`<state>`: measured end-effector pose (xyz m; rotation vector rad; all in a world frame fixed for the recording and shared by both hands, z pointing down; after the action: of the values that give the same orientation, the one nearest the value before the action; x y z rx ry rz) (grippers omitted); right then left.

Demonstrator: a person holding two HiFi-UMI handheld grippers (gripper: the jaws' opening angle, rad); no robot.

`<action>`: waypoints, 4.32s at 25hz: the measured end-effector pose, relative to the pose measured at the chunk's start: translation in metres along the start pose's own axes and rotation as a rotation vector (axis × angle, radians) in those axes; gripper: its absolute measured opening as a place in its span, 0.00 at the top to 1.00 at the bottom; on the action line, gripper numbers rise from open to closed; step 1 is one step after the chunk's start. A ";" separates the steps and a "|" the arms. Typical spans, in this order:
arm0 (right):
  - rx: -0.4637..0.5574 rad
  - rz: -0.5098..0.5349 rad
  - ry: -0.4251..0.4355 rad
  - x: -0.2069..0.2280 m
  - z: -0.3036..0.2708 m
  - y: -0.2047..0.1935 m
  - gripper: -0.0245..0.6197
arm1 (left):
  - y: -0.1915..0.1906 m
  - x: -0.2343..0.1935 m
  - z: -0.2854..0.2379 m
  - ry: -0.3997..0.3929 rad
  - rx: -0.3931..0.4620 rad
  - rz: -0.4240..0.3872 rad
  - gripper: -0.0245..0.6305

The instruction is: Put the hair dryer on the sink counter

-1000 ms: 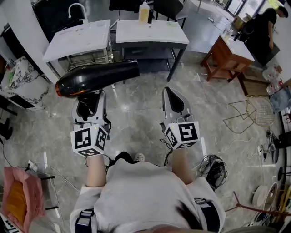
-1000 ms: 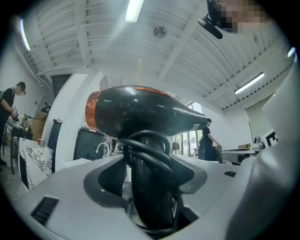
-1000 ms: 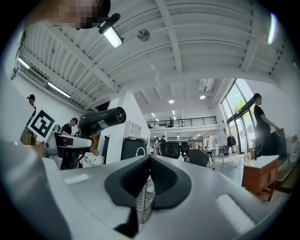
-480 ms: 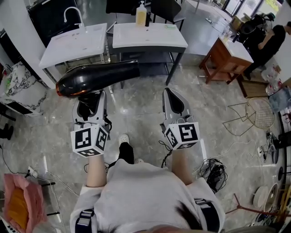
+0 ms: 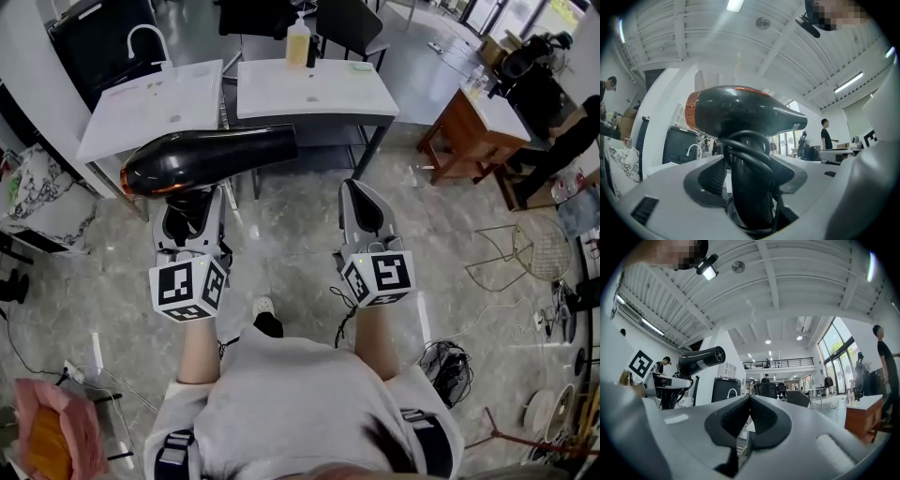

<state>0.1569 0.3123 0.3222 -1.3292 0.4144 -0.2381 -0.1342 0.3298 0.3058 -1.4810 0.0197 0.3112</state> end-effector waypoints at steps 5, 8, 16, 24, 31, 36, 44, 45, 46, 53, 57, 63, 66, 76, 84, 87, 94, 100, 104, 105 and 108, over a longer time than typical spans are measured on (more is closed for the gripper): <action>-0.006 0.000 -0.017 0.000 -0.047 -0.007 0.95 | 0.002 -0.027 -0.045 -0.018 -0.012 -0.001 0.54; -0.012 0.007 -0.027 0.000 -0.072 -0.011 0.95 | 0.003 -0.043 -0.070 -0.028 -0.019 0.004 0.54; -0.010 0.015 -0.056 -0.008 -0.129 -0.021 0.95 | 0.002 -0.086 -0.117 -0.060 -0.032 0.008 0.54; -0.046 0.007 -0.069 -0.001 -0.160 -0.037 0.95 | -0.005 -0.103 -0.154 -0.063 -0.051 0.016 0.54; -0.036 0.002 -0.057 0.022 -0.197 -0.050 0.95 | -0.015 -0.103 -0.194 -0.058 -0.059 0.024 0.54; -0.020 0.003 -0.030 0.044 -0.242 -0.057 0.95 | -0.014 -0.106 -0.237 -0.044 -0.050 0.022 0.54; 0.015 0.004 0.016 0.092 -0.308 -0.062 0.95 | -0.008 -0.103 -0.303 -0.001 -0.010 0.027 0.54; 0.016 0.003 0.020 0.097 -0.315 -0.063 0.95 | -0.008 -0.103 -0.311 0.004 -0.009 0.027 0.54; 0.015 0.000 0.024 0.101 -0.322 -0.065 0.95 | -0.008 -0.103 -0.318 0.010 -0.009 0.027 0.54; 0.009 -0.017 0.050 0.135 -0.365 -0.084 0.95 | -0.014 -0.101 -0.368 0.044 -0.011 0.028 0.54; 0.014 -0.022 0.056 0.159 -0.384 -0.092 0.95 | -0.020 -0.096 -0.395 0.055 -0.010 0.035 0.54; 0.020 -0.026 0.072 0.185 -0.407 -0.104 0.95 | -0.027 -0.089 -0.427 0.079 -0.007 0.038 0.54; 0.016 -0.037 0.079 0.193 -0.417 -0.112 0.95 | -0.029 -0.089 -0.439 0.086 -0.012 0.043 0.54; 0.001 -0.064 0.091 0.201 -0.455 -0.132 0.95 | -0.042 -0.103 -0.485 0.084 -0.063 0.060 0.54; 0.001 -0.051 0.062 0.209 -0.509 -0.140 0.95 | -0.055 -0.126 -0.545 0.051 -0.125 0.080 0.54; 0.000 -0.046 0.049 0.211 -0.532 -0.142 0.95 | -0.060 -0.137 -0.569 0.035 -0.152 0.082 0.54; -0.016 -0.045 0.021 0.211 -0.581 -0.152 0.95 | -0.078 -0.167 -0.624 0.010 -0.235 0.113 0.54; -0.051 -0.035 -0.019 0.211 -0.609 -0.164 0.95 | -0.107 -0.194 -0.665 -0.003 -0.334 0.151 0.54; -0.084 -0.034 -0.051 0.212 -0.622 -0.175 0.95 | -0.131 -0.207 -0.692 -0.016 -0.406 0.184 0.54; -0.092 -0.034 -0.058 0.212 -0.626 -0.178 0.95 | -0.137 -0.210 -0.698 -0.018 -0.424 0.193 0.54; -0.114 -0.034 -0.081 0.214 -0.635 -0.185 0.95 | -0.155 -0.218 -0.716 -0.021 -0.477 0.213 0.55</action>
<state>0.0940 -0.3798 0.3533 -1.4536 0.3419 -0.1905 -0.1833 -0.4221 0.4311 -1.9534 0.0918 0.5299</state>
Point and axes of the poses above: the fingertips, and each gripper's own axes: z backward along the fingers, x to its right, y out of its top, the point moved 8 cm from there along z, backward along the fingers, and after that the axes turned 9 degrees about z, right-handed, at the moved point
